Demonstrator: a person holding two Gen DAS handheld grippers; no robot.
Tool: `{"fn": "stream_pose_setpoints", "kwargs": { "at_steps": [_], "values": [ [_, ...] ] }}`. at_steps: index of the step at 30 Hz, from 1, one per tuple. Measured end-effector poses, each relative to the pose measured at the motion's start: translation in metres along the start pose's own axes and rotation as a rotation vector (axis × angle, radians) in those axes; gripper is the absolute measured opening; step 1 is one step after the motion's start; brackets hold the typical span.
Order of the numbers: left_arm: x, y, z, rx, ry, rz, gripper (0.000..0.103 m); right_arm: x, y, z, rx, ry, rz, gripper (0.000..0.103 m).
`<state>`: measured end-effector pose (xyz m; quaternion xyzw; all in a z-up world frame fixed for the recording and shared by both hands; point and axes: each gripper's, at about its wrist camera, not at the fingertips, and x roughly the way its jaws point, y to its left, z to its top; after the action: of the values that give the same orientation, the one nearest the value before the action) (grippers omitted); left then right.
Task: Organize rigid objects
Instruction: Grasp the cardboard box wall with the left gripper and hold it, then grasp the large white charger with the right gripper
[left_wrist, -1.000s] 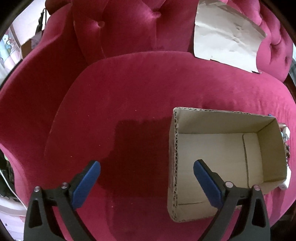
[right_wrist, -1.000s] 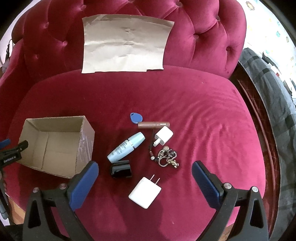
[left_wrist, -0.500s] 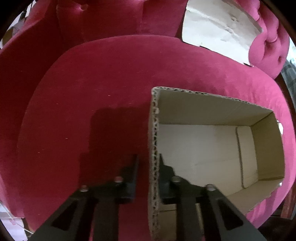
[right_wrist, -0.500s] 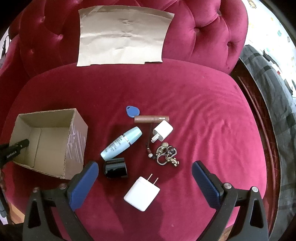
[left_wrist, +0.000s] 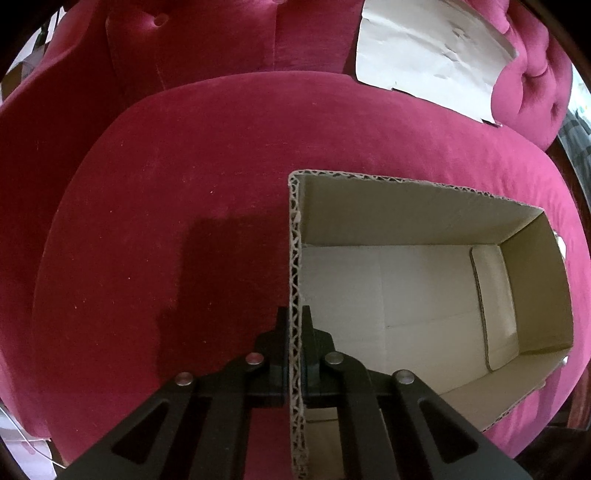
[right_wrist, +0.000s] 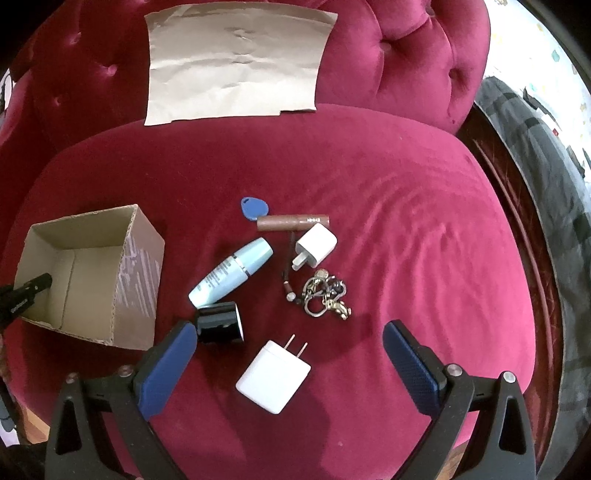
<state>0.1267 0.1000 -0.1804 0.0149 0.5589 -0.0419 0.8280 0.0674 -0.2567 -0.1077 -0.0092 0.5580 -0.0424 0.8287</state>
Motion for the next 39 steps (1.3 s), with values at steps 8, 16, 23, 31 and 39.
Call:
{"fn": "stream_pose_setpoints", "kwargs": {
  "at_steps": [8,16,23,31,39],
  "values": [
    [0.001,-0.001,0.0,-0.004,-0.009,0.009,0.004,0.011,-0.001,-0.012,0.018,0.053,0.009,0.103],
    [-0.002,-0.006,-0.003,0.001,-0.011,0.02,0.004,0.035,-0.001,-0.029,0.035,0.123,0.019,0.103],
    [-0.003,-0.007,-0.004,0.01,-0.018,0.028,0.004,0.065,-0.001,-0.039,0.052,0.179,0.028,0.103],
    [-0.003,-0.007,-0.005,0.01,-0.021,0.032,0.004,0.076,0.004,-0.036,0.067,0.176,0.04,0.099],
    [-0.004,-0.005,-0.005,0.009,-0.022,0.031,0.004,0.09,0.014,-0.043,0.081,0.216,0.087,0.054]
  ]
}}
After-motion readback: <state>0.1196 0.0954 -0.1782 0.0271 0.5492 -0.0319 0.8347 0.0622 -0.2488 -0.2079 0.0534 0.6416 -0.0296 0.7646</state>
